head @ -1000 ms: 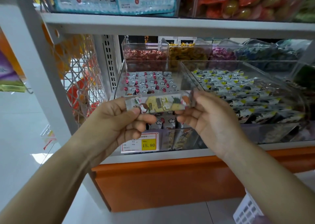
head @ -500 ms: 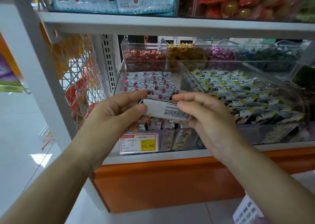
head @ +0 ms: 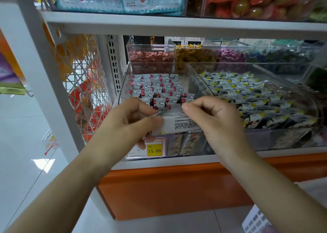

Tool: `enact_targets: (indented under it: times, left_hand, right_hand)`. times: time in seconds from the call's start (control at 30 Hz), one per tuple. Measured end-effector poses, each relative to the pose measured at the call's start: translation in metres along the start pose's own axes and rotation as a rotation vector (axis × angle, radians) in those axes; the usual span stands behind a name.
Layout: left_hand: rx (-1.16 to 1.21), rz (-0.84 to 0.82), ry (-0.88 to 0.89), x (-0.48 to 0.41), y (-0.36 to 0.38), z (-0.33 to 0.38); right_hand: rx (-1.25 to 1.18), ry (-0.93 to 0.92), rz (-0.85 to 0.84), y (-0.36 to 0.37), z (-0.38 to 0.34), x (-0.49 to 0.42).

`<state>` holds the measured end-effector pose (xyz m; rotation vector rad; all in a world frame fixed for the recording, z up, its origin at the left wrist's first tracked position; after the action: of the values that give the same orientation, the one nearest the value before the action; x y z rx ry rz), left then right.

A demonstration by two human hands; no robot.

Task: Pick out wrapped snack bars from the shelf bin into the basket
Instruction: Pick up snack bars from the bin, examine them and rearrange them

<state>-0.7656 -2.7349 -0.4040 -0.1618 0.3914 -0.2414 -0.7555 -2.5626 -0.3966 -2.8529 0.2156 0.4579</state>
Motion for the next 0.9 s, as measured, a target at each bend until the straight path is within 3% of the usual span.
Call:
enact_targets:
  times: [0.27,0.53,0.63,0.73,0.9]
  left_hand:
    - [-0.019,0.085,-0.003,-0.002,-0.01,-0.005]
    - [-0.106,-0.023,0.036,0.0,-0.004,-0.006]
    - [-0.127,0.073,0.034,-0.003,-0.01,-0.007]
    - [-0.146,0.176,0.033,-0.005,-0.016,-0.005]
    - [-0.278,0.259,0.114,-0.008,-0.019,0.002]
  right_hand:
    - [-0.062,0.035,-0.092,0.009,0.002,0.001]
    - [-0.052,0.151,-0.035,0.001,0.017,-0.005]
    - [-0.141,0.215,-0.178,0.005,0.019,-0.005]
    - [-0.045,0.183,-0.326,0.015,0.016,-0.002]
    - [-0.249,0.212,-0.15,0.012,0.018,-0.011]
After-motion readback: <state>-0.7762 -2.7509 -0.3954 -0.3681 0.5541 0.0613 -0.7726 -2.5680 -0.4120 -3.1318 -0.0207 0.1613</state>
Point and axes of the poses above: each hand's wrist, its own x-axis away from the middle knuckle, its own y-axis out of the palm, z = x × y, the point moved 6 cm from there along -x, towards the middle knuckle, and after that the axes turned 10 degrees about y, right-handed, at the moved point
